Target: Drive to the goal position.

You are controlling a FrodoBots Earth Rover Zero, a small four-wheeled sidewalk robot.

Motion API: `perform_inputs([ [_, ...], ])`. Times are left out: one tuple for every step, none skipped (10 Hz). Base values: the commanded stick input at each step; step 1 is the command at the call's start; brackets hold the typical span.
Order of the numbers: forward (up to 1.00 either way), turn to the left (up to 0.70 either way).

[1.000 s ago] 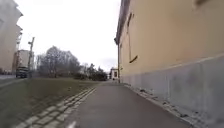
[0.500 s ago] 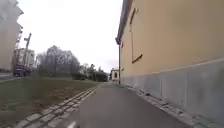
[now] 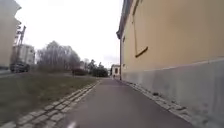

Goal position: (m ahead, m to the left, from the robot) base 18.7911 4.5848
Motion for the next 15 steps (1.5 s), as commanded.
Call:
perform_inputs([
  [1.00,0.00],
  [1.00,0.00],
  [1.00,0.00],
  [1.00,0.00],
  [1.00,0.00],
  [1.00,0.00],
  [1.00,0.00],
  [1.00,0.00],
  [1.00,0.00],
  [1.00,0.00],
  [1.00,0.00],
  [1.00,0.00],
  [1.00,0.00],
  [1.00,0.00],
  [1.00,0.00],
])
